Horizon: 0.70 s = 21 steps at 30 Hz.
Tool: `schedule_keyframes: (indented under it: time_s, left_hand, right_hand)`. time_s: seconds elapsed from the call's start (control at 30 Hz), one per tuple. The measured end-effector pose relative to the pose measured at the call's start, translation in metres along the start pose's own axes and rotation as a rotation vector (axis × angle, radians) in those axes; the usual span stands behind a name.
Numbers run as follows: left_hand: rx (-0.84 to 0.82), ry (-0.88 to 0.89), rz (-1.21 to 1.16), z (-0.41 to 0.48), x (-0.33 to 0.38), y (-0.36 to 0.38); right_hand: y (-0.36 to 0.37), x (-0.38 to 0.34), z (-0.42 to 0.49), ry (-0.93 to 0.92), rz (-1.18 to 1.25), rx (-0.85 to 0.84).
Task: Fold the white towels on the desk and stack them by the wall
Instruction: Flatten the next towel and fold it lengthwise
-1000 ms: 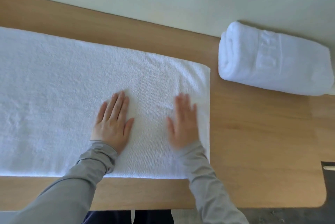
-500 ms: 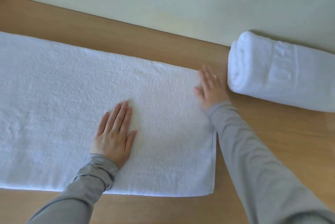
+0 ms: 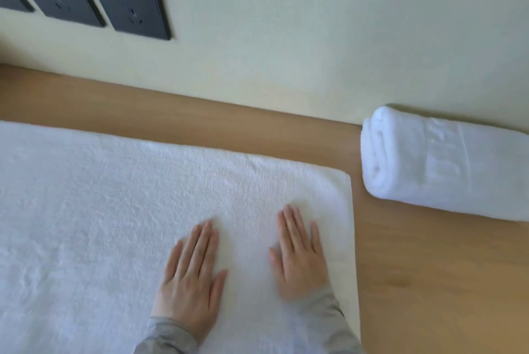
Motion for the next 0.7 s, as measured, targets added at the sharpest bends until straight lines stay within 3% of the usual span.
schedule_keyframes:
  time_s: [0.2, 0.33, 0.5, 0.57, 0.63, 0.7]
  left_hand:
    - [-0.011, 0.005, 0.003, 0.004, 0.001, -0.006]
    - [-0.007, 0.004, -0.001, 0.005, 0.000, -0.008]
    - [-0.025, 0.014, 0.001, 0.004, 0.001, -0.010]
    - [-0.048, 0.010, 0.005, 0.003, 0.002, -0.012]
    - [-0.060, 0.008, 0.010, 0.003, 0.003, -0.014]
    - [-0.061, 0.000, 0.007, 0.003, 0.003, -0.015]
  right_hand:
    - [-0.012, 0.029, 0.009, 0.194, -0.045, 0.027]
    - [-0.027, 0.034, -0.005, 0.436, -0.011, 0.108]
    - [-0.006, -0.009, -0.083, 0.122, -0.004, 0.023]
    - [0.000, -0.007, -0.117, 0.125, -0.027, -0.045]
    - [-0.002, 0.008, -0.138, 0.271, -0.006, -0.040]
    - [-0.007, 0.026, -0.152, 0.538, 0.084, 0.044]
Point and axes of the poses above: each hand's wrist, its own z-axis towards the middle knuckle, its own y-axis out of the palm, x = y × z, the point moved 1 cm from there along z, towards the middle knuckle, and after that the axes turned 15 degrees about y, right-handed, at the moved point
